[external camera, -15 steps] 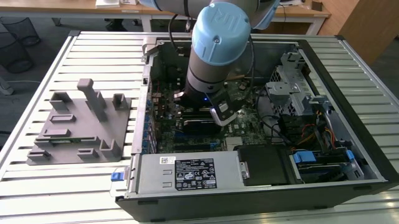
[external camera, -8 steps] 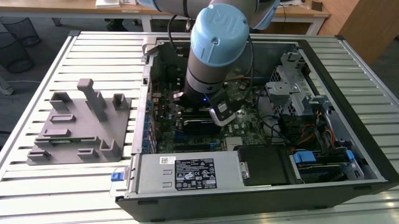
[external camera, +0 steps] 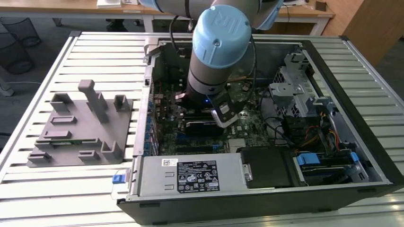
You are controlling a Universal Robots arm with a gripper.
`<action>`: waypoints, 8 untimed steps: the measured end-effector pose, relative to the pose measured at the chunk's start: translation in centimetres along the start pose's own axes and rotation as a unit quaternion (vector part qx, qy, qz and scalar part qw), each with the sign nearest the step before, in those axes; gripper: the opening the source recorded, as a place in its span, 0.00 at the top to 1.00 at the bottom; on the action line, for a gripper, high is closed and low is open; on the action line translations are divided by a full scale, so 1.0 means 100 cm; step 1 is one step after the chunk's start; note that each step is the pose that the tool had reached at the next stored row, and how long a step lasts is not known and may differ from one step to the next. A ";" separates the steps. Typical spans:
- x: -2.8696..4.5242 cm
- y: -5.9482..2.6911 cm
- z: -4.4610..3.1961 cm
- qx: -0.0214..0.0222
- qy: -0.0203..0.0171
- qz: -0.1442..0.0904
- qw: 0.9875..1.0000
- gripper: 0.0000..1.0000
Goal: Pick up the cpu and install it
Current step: 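Install the second cpu locking lever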
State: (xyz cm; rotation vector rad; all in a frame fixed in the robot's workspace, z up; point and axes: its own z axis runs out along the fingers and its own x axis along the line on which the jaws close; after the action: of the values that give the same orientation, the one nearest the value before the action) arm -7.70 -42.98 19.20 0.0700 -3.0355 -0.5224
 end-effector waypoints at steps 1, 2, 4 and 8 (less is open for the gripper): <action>0.0001 0.0000 0.0004 0.000 0.000 0.000 1.000 0.89; 0.0002 0.0001 0.0007 -0.001 0.000 0.000 1.000 0.89; 0.0005 0.0002 0.0014 -0.001 0.000 0.000 1.000 0.89; 0.0010 0.0003 0.0029 -0.002 0.000 0.000 1.000 0.89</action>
State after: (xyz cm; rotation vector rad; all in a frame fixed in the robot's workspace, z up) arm -7.82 -42.86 18.94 0.0702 -3.0346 -0.5277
